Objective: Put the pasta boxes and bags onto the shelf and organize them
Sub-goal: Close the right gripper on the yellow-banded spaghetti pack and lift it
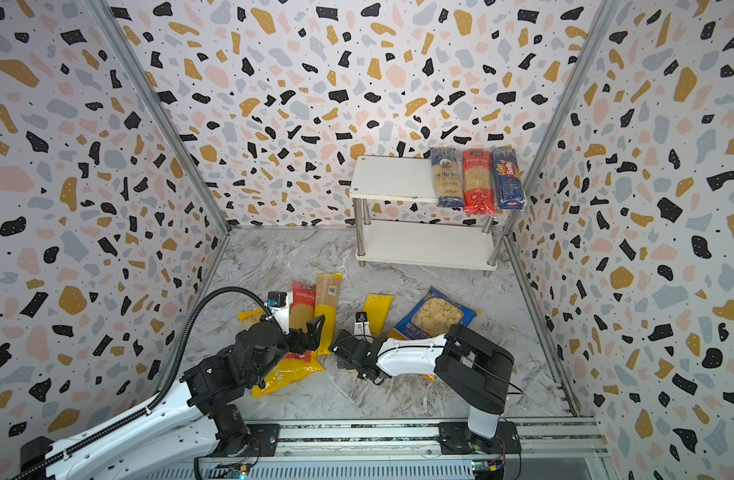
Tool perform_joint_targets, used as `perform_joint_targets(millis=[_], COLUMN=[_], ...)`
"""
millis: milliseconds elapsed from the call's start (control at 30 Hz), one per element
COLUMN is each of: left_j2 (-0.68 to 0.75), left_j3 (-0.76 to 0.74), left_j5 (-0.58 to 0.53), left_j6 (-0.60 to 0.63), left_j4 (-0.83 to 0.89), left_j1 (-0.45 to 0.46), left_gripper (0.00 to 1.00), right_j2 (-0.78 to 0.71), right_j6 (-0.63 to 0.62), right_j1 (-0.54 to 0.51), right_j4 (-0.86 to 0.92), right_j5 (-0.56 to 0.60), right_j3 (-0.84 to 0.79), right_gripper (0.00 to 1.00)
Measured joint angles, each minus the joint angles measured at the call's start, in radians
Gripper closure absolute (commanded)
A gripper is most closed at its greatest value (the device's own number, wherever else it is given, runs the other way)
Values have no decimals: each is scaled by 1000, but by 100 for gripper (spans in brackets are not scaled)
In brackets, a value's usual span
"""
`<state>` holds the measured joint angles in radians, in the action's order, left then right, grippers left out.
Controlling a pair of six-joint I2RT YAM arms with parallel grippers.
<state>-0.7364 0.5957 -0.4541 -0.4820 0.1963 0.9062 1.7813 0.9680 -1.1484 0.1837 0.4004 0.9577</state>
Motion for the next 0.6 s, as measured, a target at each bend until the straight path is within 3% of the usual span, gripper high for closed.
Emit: perform_joint_targets(millis=[67, 200, 300, 600], left_j2=[3, 3, 2, -13], left_j3=[0, 0, 1, 7], left_j5=[0, 0, 0, 0], left_j6=[0, 0, 0, 4], left_j4=[1, 1, 2, 5], left_j1=[0, 0, 0, 0], left_gripper=[1, 1, 0, 0], right_j2=[20, 20, -6, -111], right_j6=[-1, 8, 38, 19], right_j1=[-7, -10, -9, 0], right_j4=[15, 7, -42, -124], right_j5=[29, 54, 42, -28], right_j3=[14, -6, -51, -156], right_gripper=[12, 48, 64, 89])
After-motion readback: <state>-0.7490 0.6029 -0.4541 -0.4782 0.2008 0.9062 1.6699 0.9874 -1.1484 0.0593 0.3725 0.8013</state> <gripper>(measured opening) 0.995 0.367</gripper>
